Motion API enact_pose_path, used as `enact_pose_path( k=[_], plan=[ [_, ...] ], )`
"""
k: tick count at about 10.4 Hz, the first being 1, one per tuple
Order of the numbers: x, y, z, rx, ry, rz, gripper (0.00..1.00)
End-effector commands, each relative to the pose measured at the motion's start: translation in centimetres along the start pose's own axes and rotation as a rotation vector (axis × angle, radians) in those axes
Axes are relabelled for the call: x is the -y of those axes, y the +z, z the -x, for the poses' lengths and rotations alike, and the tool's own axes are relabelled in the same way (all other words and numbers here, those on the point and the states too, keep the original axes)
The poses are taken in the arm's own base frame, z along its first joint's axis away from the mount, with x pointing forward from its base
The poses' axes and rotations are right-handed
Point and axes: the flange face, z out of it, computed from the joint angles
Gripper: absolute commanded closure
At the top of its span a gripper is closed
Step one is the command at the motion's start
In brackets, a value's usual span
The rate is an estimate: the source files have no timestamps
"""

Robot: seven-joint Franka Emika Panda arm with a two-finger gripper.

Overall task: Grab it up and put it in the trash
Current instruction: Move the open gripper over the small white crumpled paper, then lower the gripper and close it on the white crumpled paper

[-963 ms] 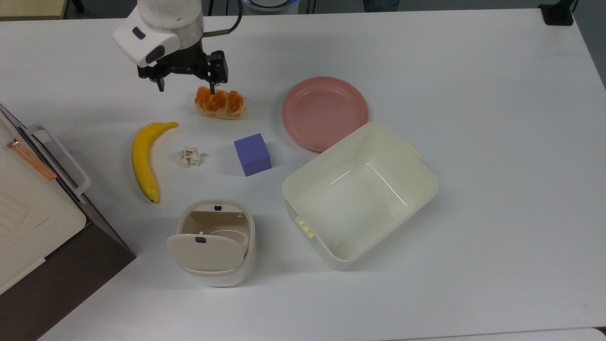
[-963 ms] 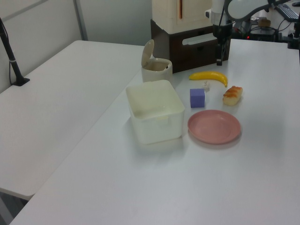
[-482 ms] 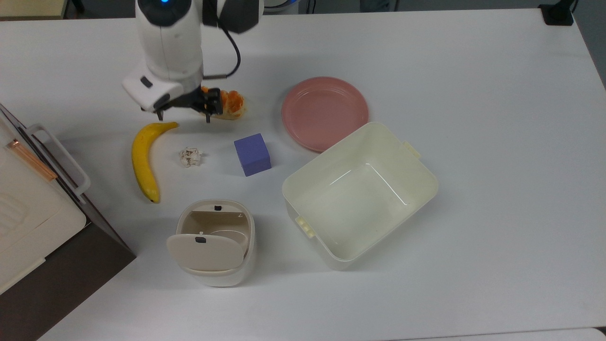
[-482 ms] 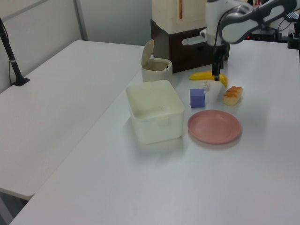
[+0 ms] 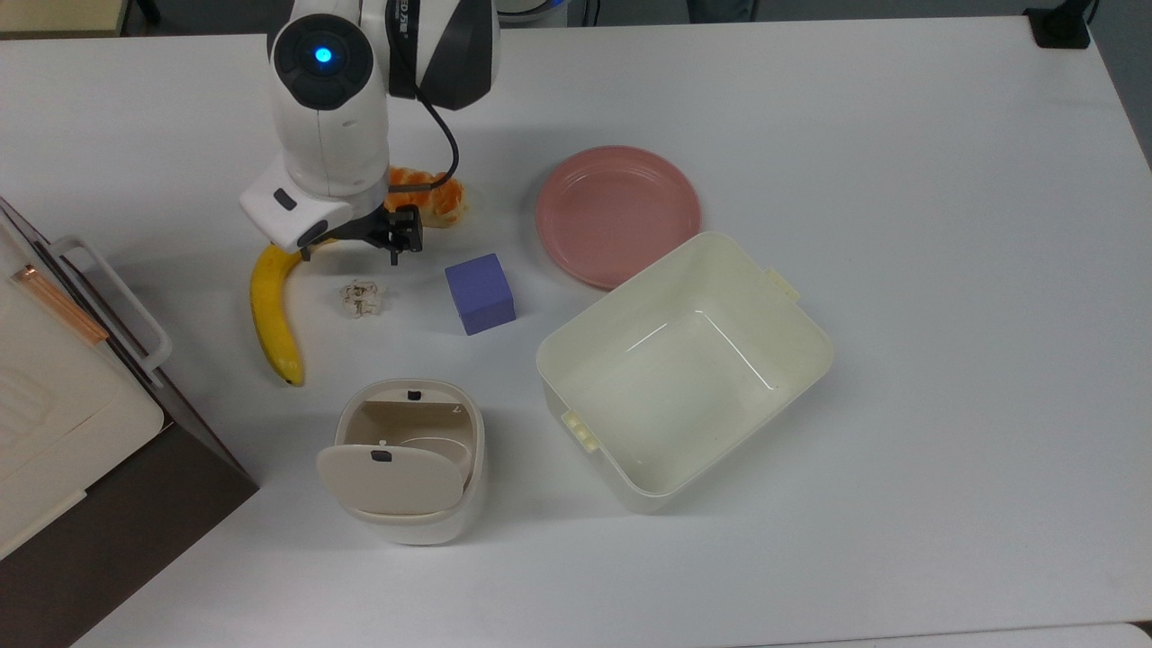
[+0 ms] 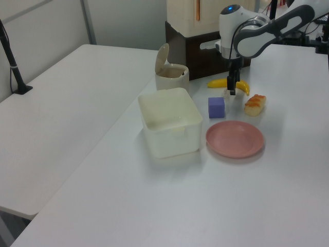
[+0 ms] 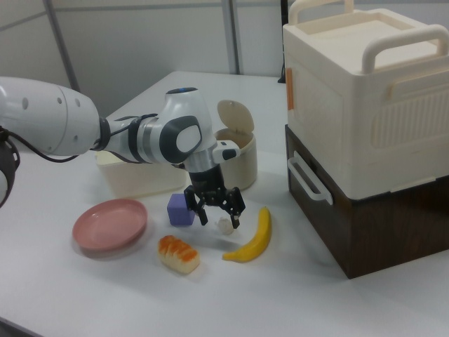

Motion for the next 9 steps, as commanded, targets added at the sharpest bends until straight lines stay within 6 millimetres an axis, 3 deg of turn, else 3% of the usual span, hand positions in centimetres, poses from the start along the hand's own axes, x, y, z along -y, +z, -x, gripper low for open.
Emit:
enact_pose_path(
  k=[1,5,7,9],
  plan=[
    [-0.1,0.0,-1.6,-0.067,0.024,0.024,0.02],
    [-0.1,1.4,-1.5,-0.045,-0.003,0.055,0.06],
    [-0.1,1.9,-1.6,-0.038,-0.002,0.054,0.21],
    [-0.1,2.0,-1.6,-0.036,-0.005,0.055,0.44]
  ],
)
